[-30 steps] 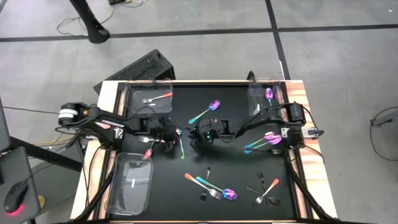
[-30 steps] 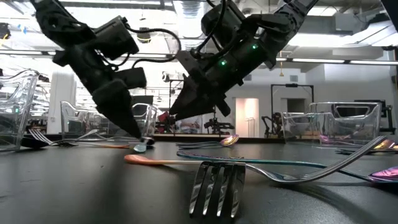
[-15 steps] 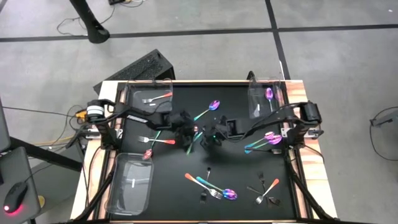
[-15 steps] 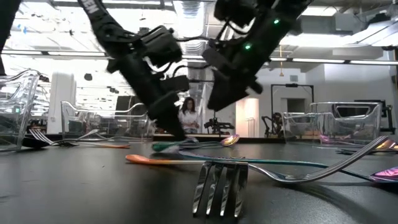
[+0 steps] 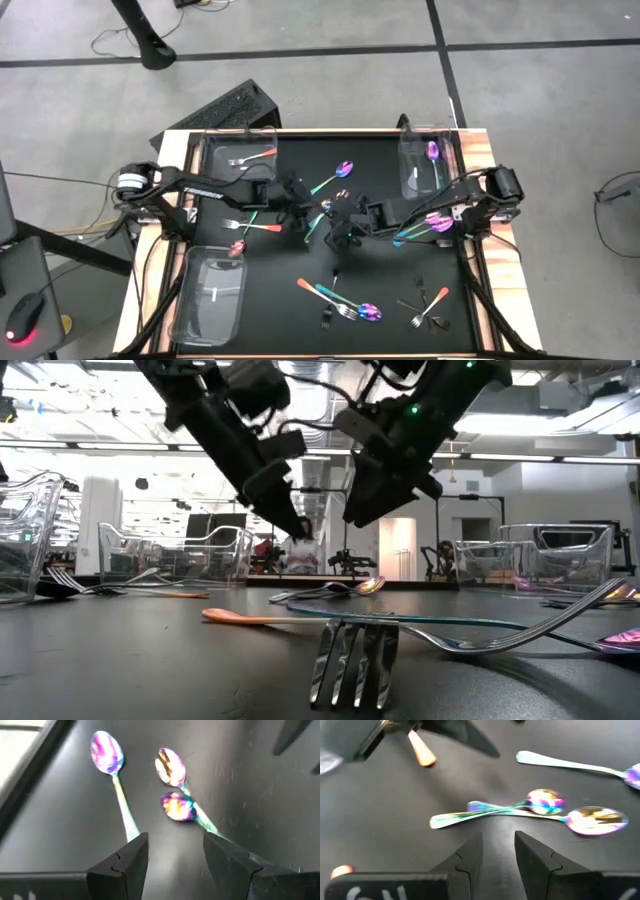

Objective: Sort silverware by color (type)
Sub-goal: Put the black fork into the bottom transparent bin

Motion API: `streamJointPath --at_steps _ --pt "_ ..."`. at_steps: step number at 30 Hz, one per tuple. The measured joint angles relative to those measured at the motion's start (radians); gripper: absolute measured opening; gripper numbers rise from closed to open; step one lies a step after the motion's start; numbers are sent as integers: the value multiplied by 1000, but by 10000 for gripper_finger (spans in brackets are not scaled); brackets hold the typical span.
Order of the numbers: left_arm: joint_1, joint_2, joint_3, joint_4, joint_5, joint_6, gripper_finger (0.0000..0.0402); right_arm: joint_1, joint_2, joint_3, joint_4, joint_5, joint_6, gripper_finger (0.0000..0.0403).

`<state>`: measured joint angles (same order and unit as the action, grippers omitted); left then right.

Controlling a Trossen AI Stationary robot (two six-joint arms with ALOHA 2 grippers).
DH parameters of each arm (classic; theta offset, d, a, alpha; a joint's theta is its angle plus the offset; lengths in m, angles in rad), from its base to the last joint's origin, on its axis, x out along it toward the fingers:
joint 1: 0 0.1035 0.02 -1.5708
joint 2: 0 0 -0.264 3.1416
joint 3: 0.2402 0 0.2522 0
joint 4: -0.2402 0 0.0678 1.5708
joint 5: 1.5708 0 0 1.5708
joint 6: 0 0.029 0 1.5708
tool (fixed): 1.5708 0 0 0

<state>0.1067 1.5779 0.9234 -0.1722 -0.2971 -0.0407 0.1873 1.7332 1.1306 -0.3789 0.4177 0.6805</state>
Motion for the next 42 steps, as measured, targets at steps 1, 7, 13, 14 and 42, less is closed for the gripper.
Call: streamJointPath --at_steps 1,7,13,14,42 --pt "-25 -17 0 -28 -37 -7 178 8 0 0 19 -4 -4 132" --pt "-190 -92 -48 -89 -255 -138 178 27 74 -4 261 -151 -109 132" --pt "-352 -183 -182 -76 -369 -448 178 51 143 -15 265 -233 -125 132" --pt "-379 -196 -206 -88 -377 -492 178 58 146 -11 270 -235 -125 132" --pt "-547 -234 -307 125 -429 -444 178 261 138 -5 211 -293 -275 132"
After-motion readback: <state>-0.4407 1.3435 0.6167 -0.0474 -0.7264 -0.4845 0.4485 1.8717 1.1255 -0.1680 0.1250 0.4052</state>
